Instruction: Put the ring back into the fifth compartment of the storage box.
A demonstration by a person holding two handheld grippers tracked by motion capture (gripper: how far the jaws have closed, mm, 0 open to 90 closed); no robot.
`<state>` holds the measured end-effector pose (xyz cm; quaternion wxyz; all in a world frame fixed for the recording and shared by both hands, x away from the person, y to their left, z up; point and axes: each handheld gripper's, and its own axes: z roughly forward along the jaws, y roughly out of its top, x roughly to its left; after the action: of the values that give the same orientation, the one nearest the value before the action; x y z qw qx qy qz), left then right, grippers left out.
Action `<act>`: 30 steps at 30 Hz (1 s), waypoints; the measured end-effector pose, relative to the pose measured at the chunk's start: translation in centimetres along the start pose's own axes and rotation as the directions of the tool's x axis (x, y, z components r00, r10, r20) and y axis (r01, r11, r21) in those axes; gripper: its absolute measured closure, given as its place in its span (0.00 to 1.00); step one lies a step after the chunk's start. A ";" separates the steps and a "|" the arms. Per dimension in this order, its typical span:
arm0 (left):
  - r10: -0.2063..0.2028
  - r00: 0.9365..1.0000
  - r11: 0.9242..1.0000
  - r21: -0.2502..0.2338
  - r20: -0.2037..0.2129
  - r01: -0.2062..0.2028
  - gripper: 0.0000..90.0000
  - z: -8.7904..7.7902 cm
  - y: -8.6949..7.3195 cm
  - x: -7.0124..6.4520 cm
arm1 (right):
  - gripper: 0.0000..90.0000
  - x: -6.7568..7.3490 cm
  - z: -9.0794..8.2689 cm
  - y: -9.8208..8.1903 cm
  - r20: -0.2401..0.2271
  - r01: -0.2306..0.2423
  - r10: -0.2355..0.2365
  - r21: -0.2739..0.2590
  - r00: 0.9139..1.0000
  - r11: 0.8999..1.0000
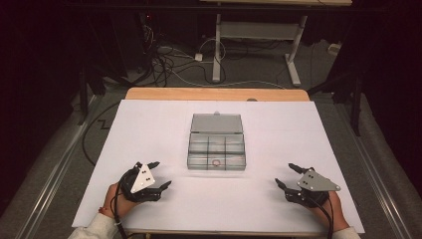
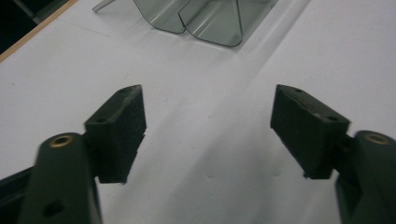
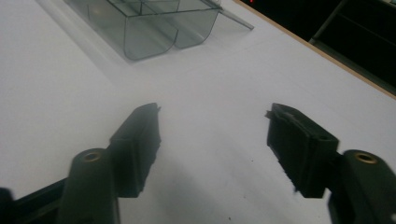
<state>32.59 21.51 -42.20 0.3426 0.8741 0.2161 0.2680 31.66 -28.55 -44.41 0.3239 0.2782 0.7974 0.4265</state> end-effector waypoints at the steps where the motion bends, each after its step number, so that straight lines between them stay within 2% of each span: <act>1: -0.003 1.000 1.000 0.003 -0.003 0.003 0.34 0.0 0.0 0.0 | 0.43 -0.1 -0.1 0.0 0.001 -0.004 0.004 -0.006 1.000 1.000; 3: -0.007 1.000 1.000 0.015 0.006 0.007 0.44 0.1 0.0 0.2 | 0.59 -0.3 -0.2 0.1 -0.003 -0.006 0.006 -0.010 1.000 1.000; 5: -0.012 1.000 0.999 0.030 0.006 0.011 0.51 0.2 0.0 0.2 | 0.66 -0.4 -0.3 0.2 -0.007 -0.007 0.007 -0.011 1.000 1.000; 6: -0.014 1.000 0.999 0.036 0.009 0.013 0.58 0.1 0.0 0.3 | 0.72 -0.4 -0.3 0.3 -0.010 -0.006 0.005 -0.010 1.000 1.000; 10: -0.009 1.000 0.999 0.049 0.016 0.009 0.75 -0.1 -0.1 0.2 | 0.89 -0.5 -0.2 0.5 -0.037 -0.001 0.001 0.013 0.999 1.000; 13: -0.011 1.000 0.998 0.055 0.021 0.009 0.86 -0.2 -0.1 0.2 | 1.00 -0.5 0.0 0.7 -0.051 0.019 -0.018 0.031 0.999 0.999; 17: -0.017 0.999 0.998 0.069 0.037 0.014 0.97 -0.3 -0.2 0.1 | 1.00 -0.5 0.2 0.9 -0.052 0.024 -0.022 0.036 0.998 0.999; 23: -0.018 0.999 0.996 0.085 0.038 0.015 0.97 -0.4 -0.3 0.1 | 1.00 -0.5 0.4 1.1 -0.059 0.037 -0.035 0.039 0.998 0.999; 30: -0.017 1.000 0.997 0.081 0.018 0.016 0.97 -0.7 -0.4 0.2 | 1.00 -0.9 0.4 1.1 -0.055 0.030 -0.028 0.041 0.998 0.999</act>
<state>32.23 22.17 -42.02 0.3113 0.8879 0.2306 0.2482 32.71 -28.47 -43.40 0.3021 0.2616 0.8187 0.4123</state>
